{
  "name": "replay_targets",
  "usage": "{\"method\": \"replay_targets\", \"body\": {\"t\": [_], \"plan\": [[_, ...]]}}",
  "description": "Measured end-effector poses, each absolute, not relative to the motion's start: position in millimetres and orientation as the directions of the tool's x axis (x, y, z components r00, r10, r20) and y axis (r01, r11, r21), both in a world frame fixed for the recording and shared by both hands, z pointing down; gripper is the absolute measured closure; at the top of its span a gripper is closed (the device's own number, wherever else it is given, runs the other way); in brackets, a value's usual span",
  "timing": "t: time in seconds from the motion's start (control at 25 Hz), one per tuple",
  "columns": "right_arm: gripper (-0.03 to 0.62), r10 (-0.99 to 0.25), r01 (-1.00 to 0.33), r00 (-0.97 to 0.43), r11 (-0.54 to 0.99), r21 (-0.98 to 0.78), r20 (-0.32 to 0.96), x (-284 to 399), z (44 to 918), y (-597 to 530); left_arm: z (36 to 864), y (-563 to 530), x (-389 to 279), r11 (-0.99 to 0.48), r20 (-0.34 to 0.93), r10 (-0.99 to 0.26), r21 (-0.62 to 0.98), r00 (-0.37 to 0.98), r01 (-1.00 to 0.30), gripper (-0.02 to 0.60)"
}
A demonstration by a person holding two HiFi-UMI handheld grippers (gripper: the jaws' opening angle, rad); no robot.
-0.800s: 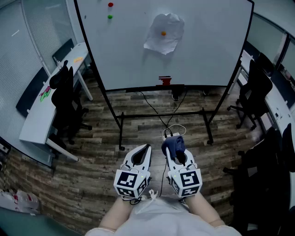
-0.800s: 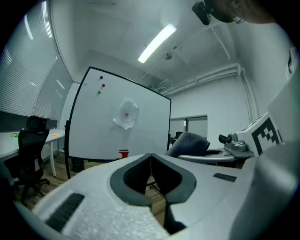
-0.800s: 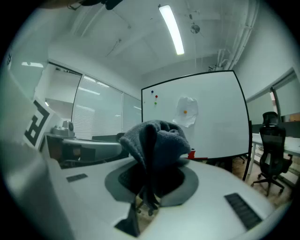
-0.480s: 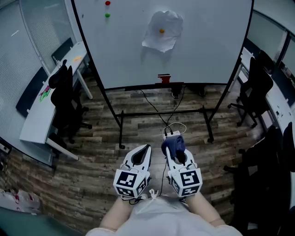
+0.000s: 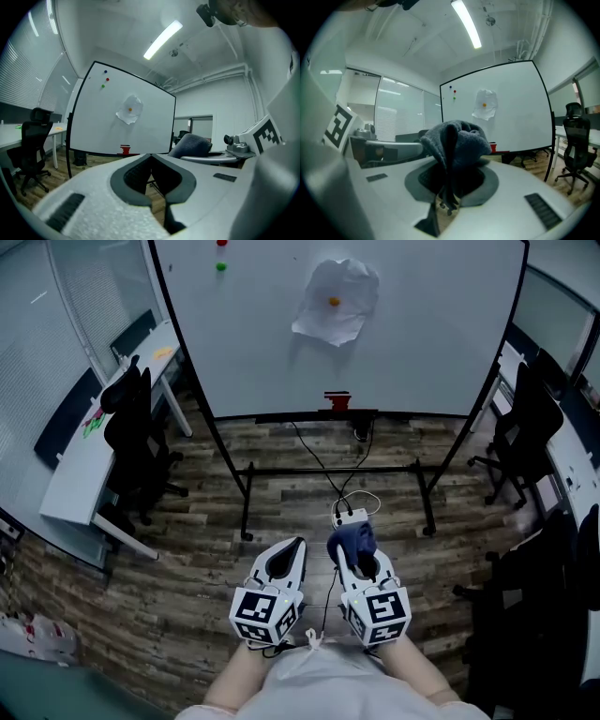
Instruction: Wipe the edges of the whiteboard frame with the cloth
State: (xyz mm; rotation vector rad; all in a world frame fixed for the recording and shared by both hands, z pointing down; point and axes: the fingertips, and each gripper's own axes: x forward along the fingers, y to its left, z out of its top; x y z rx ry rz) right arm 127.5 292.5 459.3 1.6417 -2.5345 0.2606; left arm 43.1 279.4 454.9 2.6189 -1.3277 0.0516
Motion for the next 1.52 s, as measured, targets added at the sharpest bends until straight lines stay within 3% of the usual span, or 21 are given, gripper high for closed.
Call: {"method": "replay_targets", "body": {"t": [0.56,1.24,1.52], "plan": [[0.525,-0.853,-0.895,-0.446,0.433,-0.108,0.270,116,504,227,499,215,26,-0.526,0.145,-0.808,0.258,0.571,-0.810,0.563],[0.525,-0.898,-0.945,-0.326,0.309,-0.103,0.297,-63,497,-6,494,-24,-149,-0.611,0.167,-0.738,0.245,0.653,-0.753,0.563],[0.525,-0.881,-0.953,-0.302,0.276,-0.123,0.363,-87,519,-74,518,-92,-192,-0.578,0.207,-0.740,0.291,0.640,-0.763,0.563]]}}
